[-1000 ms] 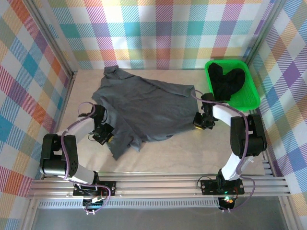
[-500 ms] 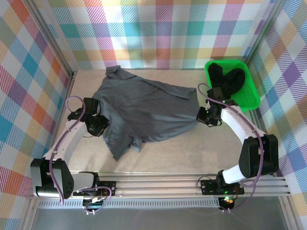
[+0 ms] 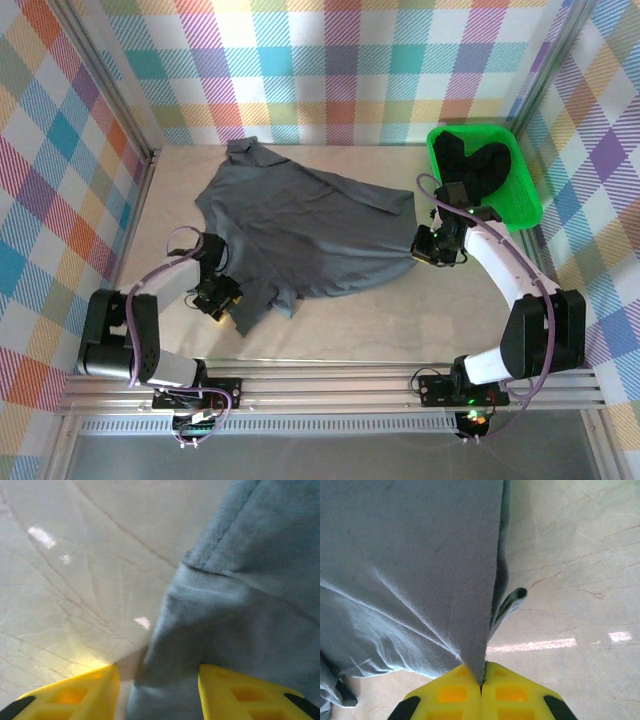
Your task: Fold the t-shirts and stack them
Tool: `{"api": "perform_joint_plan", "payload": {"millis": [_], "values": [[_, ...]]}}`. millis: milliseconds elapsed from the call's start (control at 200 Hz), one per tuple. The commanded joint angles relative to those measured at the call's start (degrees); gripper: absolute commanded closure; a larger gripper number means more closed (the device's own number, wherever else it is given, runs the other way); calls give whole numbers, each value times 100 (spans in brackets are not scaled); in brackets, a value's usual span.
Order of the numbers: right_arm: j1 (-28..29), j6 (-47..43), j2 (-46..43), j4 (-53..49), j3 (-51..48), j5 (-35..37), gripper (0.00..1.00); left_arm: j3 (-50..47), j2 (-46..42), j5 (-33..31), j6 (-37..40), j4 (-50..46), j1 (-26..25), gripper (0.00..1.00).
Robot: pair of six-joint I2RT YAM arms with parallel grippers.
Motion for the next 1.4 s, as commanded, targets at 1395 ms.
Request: {"api": "perform_joint_plan", "payload": {"millis": [1395], "values": [[-315, 177, 628, -21, 532, 553, 100, 1509, -466, -423, -286, 654, 173, 100]]}}
